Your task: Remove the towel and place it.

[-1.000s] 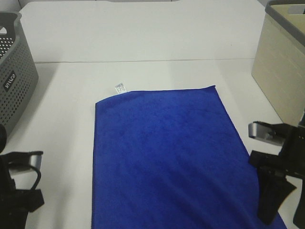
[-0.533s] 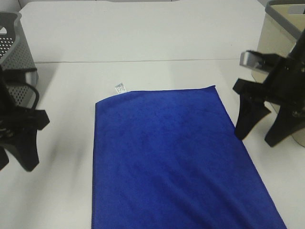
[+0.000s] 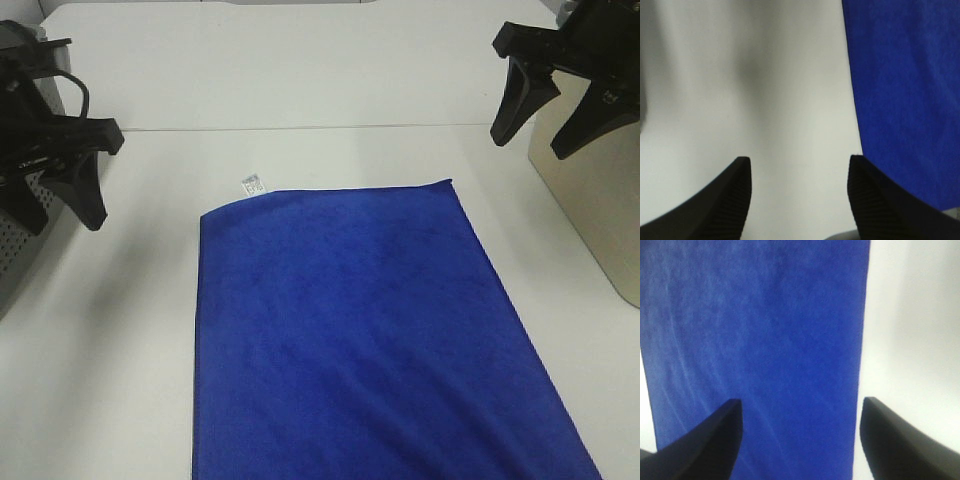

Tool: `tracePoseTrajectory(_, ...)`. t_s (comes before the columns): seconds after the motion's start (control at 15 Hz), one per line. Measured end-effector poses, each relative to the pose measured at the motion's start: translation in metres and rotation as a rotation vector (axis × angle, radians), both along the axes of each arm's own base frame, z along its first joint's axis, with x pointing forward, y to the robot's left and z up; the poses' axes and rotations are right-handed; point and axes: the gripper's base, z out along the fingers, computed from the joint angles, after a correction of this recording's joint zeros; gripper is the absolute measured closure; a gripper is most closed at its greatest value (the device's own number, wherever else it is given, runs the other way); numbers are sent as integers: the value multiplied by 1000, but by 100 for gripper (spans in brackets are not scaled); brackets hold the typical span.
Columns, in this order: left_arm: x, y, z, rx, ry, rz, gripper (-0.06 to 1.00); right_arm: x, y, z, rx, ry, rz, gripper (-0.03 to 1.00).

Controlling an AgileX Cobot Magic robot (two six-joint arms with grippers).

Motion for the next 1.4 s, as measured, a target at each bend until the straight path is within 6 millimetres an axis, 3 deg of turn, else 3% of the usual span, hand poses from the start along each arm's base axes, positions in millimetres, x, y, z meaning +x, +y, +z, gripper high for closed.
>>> tracePoseTrajectory(0.2, 32, -6, -9, 2, -35, 21, 41, 43, -2, -11, -20, -43, 22, 30)
tracePoseTrajectory(0.27, 48, -9, -18, 1, -35, 38, 41, 65, 0, -25, -22, -50, 45, 30)
tracePoseTrajectory(0.33, 48, -9, -18, 1, -35, 38, 41, 65, 0, -25, -22, -50, 45, 30)
tracePoseTrajectory(0.47, 70, -12, -38, 6, -32, 62, 41, 88, 1, -54, -25, -29, 69, 30)
tracePoseTrajectory(0.87, 117, -21, -74, 0, -104, 94, 41, 118, 3, -102, -31, -28, 104, 30)
tracePoseTrajectory(1.4, 131, -52, -112, -9, -115, 87, 40, 127, -1, -116, -87, -83, 133, 30)
